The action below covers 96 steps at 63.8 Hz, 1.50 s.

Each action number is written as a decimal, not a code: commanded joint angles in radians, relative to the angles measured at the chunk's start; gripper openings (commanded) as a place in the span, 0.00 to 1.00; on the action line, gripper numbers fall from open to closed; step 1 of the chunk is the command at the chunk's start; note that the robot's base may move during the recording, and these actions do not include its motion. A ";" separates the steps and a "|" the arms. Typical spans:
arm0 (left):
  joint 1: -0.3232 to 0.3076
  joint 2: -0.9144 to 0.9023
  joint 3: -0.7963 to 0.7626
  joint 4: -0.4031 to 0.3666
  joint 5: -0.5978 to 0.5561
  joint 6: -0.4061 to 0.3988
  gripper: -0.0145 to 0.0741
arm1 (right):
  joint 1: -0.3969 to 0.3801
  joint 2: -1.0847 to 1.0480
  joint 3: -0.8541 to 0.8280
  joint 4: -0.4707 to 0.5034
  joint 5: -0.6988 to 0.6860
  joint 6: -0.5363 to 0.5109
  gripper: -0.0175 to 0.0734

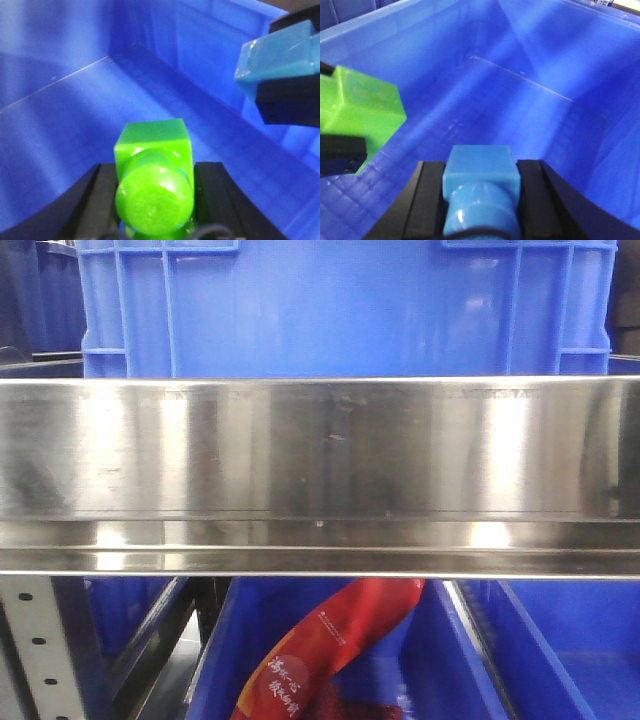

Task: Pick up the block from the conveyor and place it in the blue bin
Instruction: 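Lower both grippers with the bricks down into the blue bin, then open both grippers to release the bricks into the bin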

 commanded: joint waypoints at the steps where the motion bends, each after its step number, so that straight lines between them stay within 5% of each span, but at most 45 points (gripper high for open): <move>1: -0.006 -0.007 -0.009 -0.022 -0.010 -0.002 0.63 | 0.003 -0.006 -0.009 -0.004 -0.002 0.011 0.58; 8: -0.006 -0.013 -0.009 -0.033 -0.012 -0.002 0.77 | 0.003 -0.010 -0.009 -0.004 0.017 0.011 0.79; 18: -0.006 -0.039 -0.009 -0.037 -0.012 -0.002 0.77 | 0.003 -0.043 -0.009 0.000 0.042 0.011 0.77; 27: -0.006 -0.103 -0.009 -0.037 0.010 -0.002 0.56 | 0.003 -0.116 -0.008 0.014 0.042 0.011 0.48; 38: -0.006 -0.226 -0.004 -0.022 0.110 -0.002 0.03 | 0.003 -0.249 0.029 0.014 0.045 0.011 0.01; 54: -0.006 -0.489 0.230 -0.022 0.024 -0.004 0.04 | 0.003 -0.550 0.300 0.014 -0.076 0.011 0.01; 79: -0.006 -0.929 0.865 -0.071 -0.432 -0.006 0.04 | 0.003 -0.978 0.808 0.009 -0.237 0.011 0.01; 96: -0.006 -1.048 1.113 -0.106 -0.588 -0.006 0.04 | 0.003 -1.091 0.992 0.009 -0.316 0.011 0.01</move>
